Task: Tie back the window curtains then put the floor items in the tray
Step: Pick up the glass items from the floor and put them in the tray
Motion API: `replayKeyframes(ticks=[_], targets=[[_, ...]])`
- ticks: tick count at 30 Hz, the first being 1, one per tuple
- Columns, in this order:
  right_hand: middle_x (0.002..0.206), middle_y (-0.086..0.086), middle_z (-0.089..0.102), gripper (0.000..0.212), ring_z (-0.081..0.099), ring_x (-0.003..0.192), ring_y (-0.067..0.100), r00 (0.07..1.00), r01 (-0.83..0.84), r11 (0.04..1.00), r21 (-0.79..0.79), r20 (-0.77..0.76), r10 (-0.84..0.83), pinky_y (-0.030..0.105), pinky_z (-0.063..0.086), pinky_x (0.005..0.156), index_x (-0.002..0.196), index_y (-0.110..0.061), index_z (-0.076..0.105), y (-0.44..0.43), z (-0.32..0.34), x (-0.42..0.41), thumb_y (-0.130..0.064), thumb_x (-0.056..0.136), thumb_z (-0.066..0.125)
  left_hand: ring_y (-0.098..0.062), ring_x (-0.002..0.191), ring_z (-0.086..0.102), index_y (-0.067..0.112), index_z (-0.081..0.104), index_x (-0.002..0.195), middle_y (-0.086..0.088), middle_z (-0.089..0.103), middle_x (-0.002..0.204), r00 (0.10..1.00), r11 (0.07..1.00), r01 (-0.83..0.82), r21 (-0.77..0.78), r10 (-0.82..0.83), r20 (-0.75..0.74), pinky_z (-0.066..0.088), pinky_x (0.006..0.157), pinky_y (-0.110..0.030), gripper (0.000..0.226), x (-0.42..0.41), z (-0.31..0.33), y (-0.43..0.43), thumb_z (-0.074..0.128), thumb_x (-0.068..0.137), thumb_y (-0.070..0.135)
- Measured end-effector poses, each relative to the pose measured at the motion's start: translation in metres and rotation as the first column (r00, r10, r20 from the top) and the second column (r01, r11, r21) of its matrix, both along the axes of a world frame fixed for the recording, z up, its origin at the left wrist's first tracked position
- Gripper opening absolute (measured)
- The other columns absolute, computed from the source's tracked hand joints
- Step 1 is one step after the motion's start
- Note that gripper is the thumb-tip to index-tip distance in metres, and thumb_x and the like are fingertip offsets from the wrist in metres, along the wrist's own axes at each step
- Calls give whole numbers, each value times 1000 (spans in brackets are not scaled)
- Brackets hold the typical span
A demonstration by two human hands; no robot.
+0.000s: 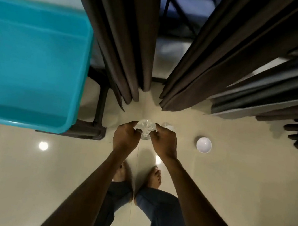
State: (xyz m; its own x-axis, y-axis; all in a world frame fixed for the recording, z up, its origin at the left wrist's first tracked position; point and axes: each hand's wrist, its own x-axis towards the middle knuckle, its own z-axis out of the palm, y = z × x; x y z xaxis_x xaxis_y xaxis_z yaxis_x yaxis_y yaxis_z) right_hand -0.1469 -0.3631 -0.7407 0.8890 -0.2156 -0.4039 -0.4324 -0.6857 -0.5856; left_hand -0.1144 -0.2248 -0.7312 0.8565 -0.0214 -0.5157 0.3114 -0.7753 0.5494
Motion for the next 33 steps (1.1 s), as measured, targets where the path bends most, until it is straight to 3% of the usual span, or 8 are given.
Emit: replayKeyframes(ticks=[7, 10, 13, 16, 18, 23, 27, 33], targets=[[97, 11, 78, 21, 69, 79, 26, 984, 115, 993, 29, 135, -118, 32, 56, 73, 101, -8, 75, 15, 176, -8, -17, 94, 58, -19, 88, 70, 11, 73, 111, -7, 76, 102, 979, 999, -24, -24, 29, 201, 54, 76, -26, 24, -14, 183, 4, 54, 98, 16], [91, 9, 78, 20, 67, 74, 25, 962, 212, 975, 71, 159, -221, 31, 55, 69, 92, -8, 76, 27, 235, -20, -17, 94, 58, -20, 94, 69, 12, 71, 110, -7, 74, 104, 979, 996, -87, -19, 89, 181, 56, 87, -32, 27, -26, 242, 7, 52, 102, 29], [83, 4, 76, 17, 59, 64, 15, 937, 272, 954, 124, 192, -292, 20, 44, 59, 85, -13, 75, 38, 277, -35, -19, 94, 61, -21, 108, 66, 11, 67, 121, -8, 70, 117, 985, 990, -136, 34, 132, 108, 53, 97, -38, 34, -40, 284, 7, 51, 102, 36], [91, 2, 78, 14, 57, 70, 6, 946, 232, 965, 123, 203, -253, 6, 38, 63, 97, -14, 78, 42, 308, -47, -23, 93, 67, -20, 100, 69, 13, 71, 112, -6, 74, 107, 962, 978, -210, 11, 204, 179, 57, 90, -34, 29, -57, 318, 8, 58, 99, 35], [95, 1, 78, 17, 55, 71, 4, 954, 206, 972, 117, 198, -226, -3, 32, 58, 103, -15, 78, 41, 323, -52, -19, 91, 67, -20, 96, 71, 14, 73, 110, -4, 76, 104, 931, 956, -289, -60, 295, 215, 58, 86, -33, 25, -68, 335, 8, 62, 97, 31], [101, 3, 78, 22, 61, 76, 8, 935, 263, 947, 183, 195, -297, -5, 35, 56, 108, -13, 78, 46, 347, -61, -14, 90, 67, -24, 103, 70, 10, 71, 118, -8, 74, 113, 901, 914, -394, -95, 404, 156, 58, 93, -40, 28, -82, 354, 7, 61, 98, 27], [104, 4, 78, 24, 58, 77, 6, 920, 312, 921, 235, 168, -355, -5, 34, 54, 112, -12, 77, 45, 350, -72, -15, 90, 68, -25, 95, 71, 9, 73, 114, -9, 76, 106, 873, 892, -426, -154, 449, 187, 60, 88, -41, 24, -87, 360, 8, 61, 98, 21], [95, 1, 79, 27, 65, 73, 8, 936, 274, 909, 315, 130, -327, 16, 50, 67, 115, -17, 77, 39, 358, -56, -18, 89, 67, -18, 81, 68, 16, 77, 108, -4, 76, 93, 885, 915, -376, -143, 401, 236, 50, 69, -26, 23, -81, 366, 14, 59, 94, 16]])
